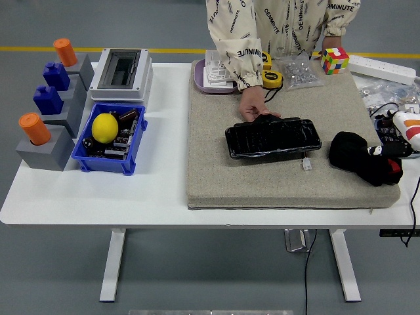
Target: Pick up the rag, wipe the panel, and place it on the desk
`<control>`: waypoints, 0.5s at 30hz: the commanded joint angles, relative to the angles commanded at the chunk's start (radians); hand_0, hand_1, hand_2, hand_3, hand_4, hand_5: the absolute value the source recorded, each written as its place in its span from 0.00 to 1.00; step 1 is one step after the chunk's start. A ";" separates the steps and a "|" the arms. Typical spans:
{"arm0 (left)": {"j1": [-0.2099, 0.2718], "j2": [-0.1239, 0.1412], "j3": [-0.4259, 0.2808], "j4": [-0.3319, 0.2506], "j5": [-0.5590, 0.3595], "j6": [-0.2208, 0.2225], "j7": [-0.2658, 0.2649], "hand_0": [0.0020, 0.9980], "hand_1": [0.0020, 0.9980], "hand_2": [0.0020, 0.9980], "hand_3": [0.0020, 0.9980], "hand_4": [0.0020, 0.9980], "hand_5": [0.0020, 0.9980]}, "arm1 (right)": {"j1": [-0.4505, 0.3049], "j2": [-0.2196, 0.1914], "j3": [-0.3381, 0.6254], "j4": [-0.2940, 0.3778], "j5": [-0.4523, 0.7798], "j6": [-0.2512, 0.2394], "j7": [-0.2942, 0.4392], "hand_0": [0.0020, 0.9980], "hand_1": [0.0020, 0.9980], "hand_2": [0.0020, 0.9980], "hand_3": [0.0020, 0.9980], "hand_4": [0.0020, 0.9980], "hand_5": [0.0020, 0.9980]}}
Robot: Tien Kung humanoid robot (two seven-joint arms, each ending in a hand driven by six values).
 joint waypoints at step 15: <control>0.010 0.006 0.003 0.000 0.005 -0.001 0.001 0.65 0.70 0.74 0.57 0.60 0.48 | -0.045 0.033 0.018 0.040 -0.009 0.015 -0.030 0.78 0.72 0.79 0.80 1.00 0.59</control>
